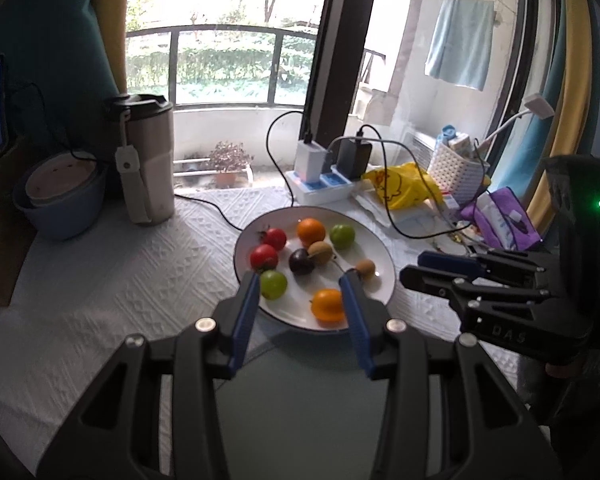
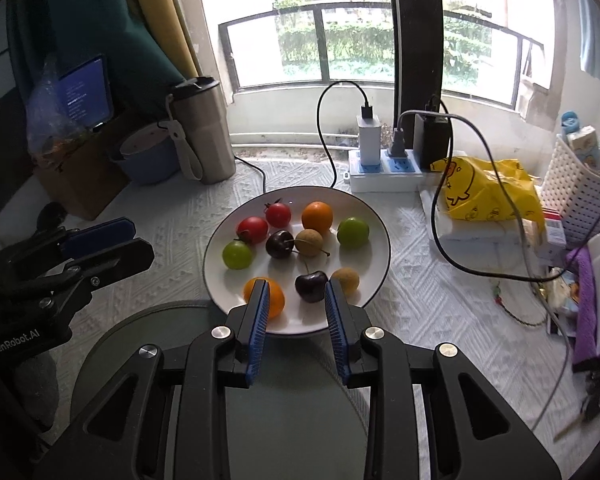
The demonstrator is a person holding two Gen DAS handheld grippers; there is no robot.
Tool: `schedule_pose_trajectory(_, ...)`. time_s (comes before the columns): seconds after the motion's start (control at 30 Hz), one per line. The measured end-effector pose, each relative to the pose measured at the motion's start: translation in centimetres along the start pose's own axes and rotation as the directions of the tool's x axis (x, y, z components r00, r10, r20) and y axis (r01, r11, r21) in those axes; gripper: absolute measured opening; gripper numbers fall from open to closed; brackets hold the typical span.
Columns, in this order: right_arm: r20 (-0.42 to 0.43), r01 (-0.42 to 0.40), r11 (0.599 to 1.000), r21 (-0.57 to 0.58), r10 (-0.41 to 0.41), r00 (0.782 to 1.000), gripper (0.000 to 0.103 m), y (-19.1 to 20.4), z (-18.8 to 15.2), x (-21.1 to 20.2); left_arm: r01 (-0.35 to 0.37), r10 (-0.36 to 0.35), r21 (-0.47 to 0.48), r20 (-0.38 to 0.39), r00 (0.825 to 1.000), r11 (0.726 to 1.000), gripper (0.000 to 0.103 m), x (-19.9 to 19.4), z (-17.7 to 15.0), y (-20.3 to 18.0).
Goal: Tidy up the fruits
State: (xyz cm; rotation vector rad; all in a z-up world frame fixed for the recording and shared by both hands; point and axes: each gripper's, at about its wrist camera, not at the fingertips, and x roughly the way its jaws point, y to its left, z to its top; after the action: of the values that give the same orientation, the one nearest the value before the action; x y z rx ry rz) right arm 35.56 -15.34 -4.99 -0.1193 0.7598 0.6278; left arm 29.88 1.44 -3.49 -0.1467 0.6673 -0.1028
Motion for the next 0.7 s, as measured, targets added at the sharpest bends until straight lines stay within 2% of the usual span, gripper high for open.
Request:
schedule_pose_trajectory(0.5, 0.052, 0.018, 1.0, -0.009, -0.018, 0.999, 0.03, 2.9, -2.4, -5.0, -0.001, 0.001, 0.022, 0.023, 1.0, 1.0, 0.044, -4.9, -2.4, -0.9)
schedule_pose_trajectory(0.7, 0.083, 0.026, 0.999, -0.023, -0.024, 0.996, 0.03, 4.1, -3.1, -7.3, -0.001, -0.001, 0.026, 0.059, 0.998, 1.0, 0.044, -7.4, -3.0, -1.5)
